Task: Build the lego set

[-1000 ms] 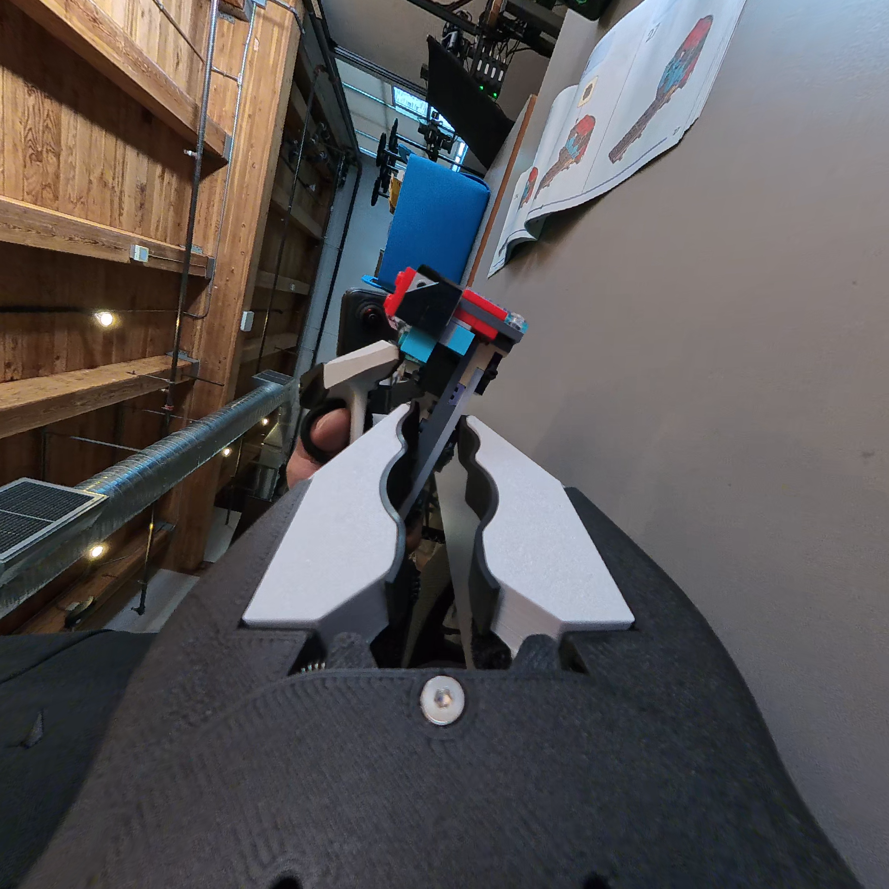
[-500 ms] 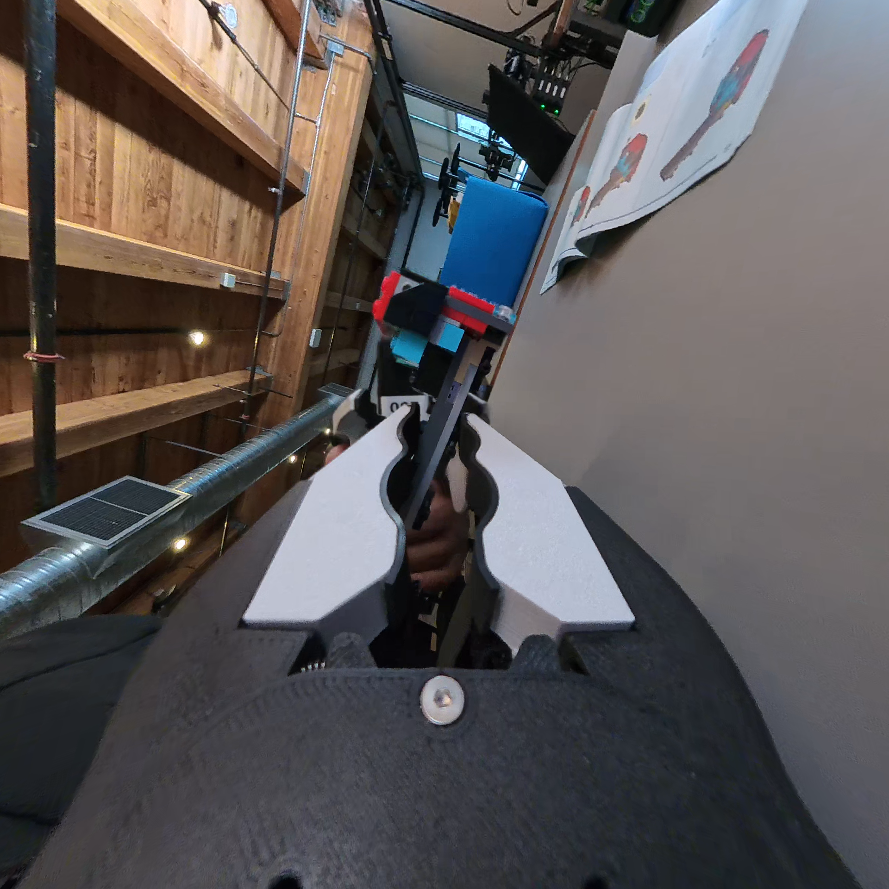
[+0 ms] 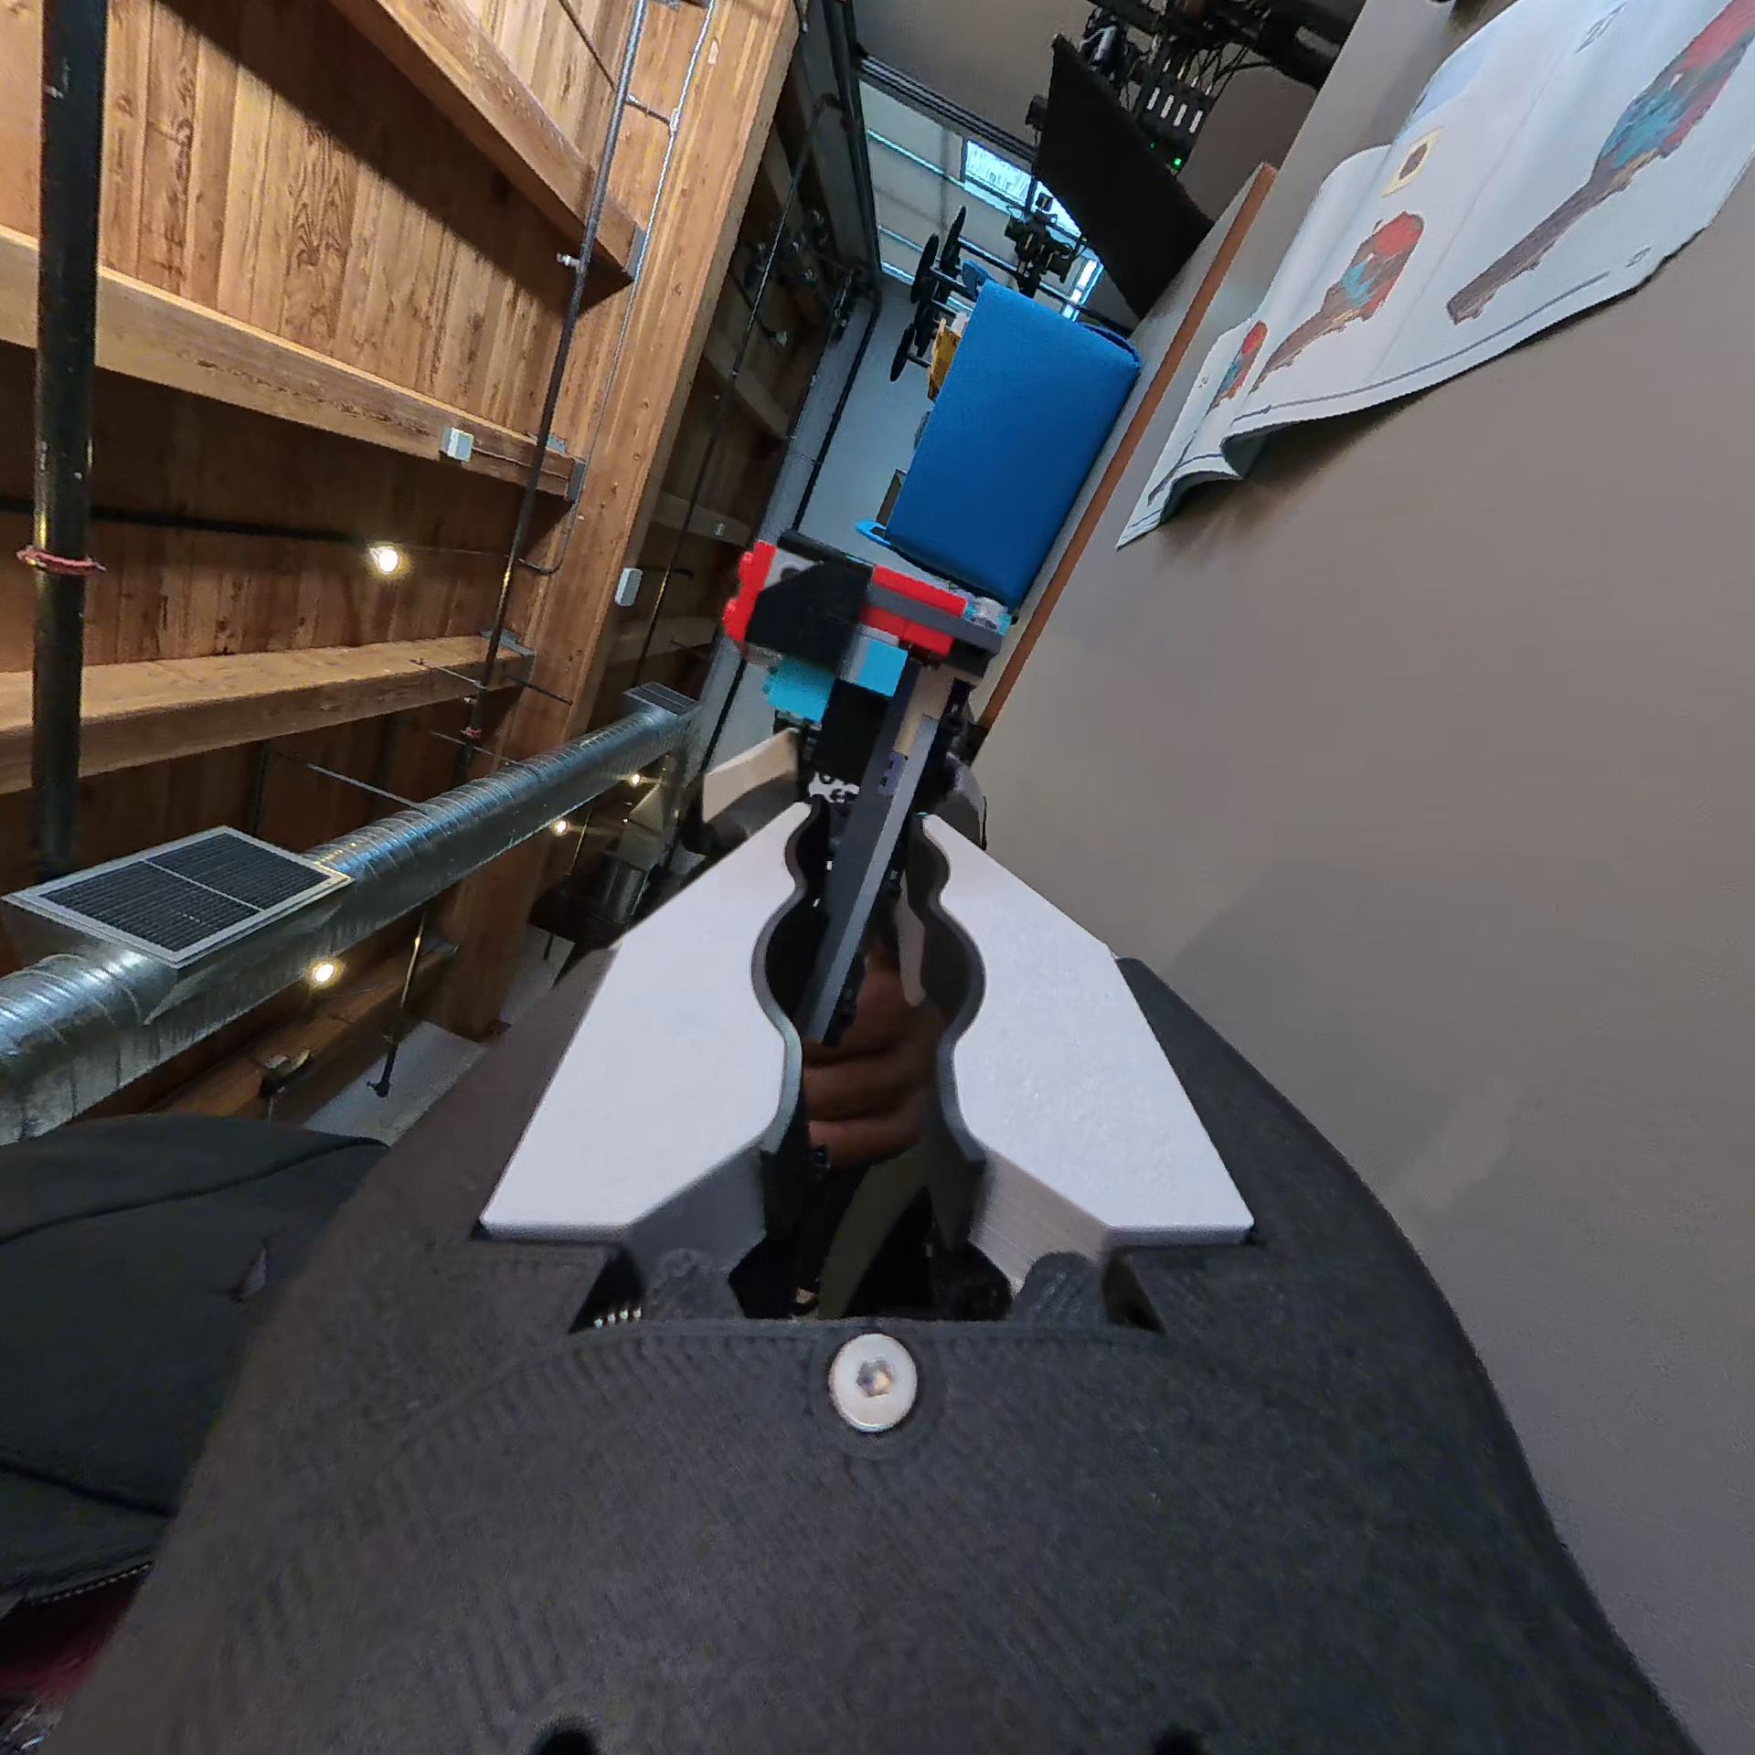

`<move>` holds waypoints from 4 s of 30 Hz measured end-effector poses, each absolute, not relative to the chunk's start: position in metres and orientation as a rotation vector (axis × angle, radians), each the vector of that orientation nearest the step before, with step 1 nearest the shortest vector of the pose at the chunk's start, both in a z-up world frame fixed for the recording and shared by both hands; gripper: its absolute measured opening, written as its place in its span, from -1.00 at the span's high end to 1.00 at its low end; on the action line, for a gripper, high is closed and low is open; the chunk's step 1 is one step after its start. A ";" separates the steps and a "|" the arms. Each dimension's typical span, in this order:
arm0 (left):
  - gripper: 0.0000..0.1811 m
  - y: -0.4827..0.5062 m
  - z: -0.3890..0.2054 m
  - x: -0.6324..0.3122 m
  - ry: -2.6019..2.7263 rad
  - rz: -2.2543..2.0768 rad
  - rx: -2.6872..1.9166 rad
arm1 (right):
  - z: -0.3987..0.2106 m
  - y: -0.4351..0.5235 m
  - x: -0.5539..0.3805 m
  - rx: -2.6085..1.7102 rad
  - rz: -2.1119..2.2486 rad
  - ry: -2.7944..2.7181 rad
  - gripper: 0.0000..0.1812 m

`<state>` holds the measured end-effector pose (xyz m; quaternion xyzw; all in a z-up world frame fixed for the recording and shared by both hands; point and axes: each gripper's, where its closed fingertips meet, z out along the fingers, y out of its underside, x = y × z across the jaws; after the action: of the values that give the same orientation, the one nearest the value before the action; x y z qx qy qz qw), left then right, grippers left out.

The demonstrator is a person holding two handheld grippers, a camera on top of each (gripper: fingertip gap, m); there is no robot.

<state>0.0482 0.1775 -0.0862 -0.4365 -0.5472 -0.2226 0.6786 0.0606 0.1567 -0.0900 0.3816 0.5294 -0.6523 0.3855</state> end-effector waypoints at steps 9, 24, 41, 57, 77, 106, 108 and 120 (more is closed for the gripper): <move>0.72 0.174 -0.087 0.051 -1.199 -0.457 -0.967 | -0.093 0.151 0.066 0.956 -1.656 1.393 0.84; 0.73 0.152 -0.082 0.046 -1.114 -0.381 -0.966 | -0.088 0.166 0.044 0.944 -1.726 1.540 0.37; 0.72 0.141 -0.070 0.049 -1.054 -0.185 -1.285 | -0.046 0.140 0.036 0.788 -1.591 1.597 0.24; 0.72 0.130 -0.074 0.063 -1.045 -0.234 -1.263 | -0.058 0.110 0.050 0.783 -1.515 1.491 0.44; 0.81 0.147 -0.077 0.065 -0.985 -0.285 -1.125 | -0.056 0.110 0.045 0.795 -1.497 1.480 0.45; 0.83 0.108 -0.064 0.058 -0.995 0.079 -0.840 | -0.061 0.080 0.064 0.889 -1.662 1.695 0.47; 0.83 0.108 -0.064 0.057 -0.995 0.083 -0.845 | -0.060 0.081 0.064 0.891 -1.671 1.691 0.49; 0.83 0.113 -0.067 0.058 -0.998 0.096 -0.880 | -0.059 0.086 0.063 0.899 -1.680 1.647 0.54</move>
<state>0.0578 0.1129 -0.0665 -0.4082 -0.4630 0.0445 0.7855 0.0634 0.0859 -0.0593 0.3398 0.6224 -0.6349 0.3067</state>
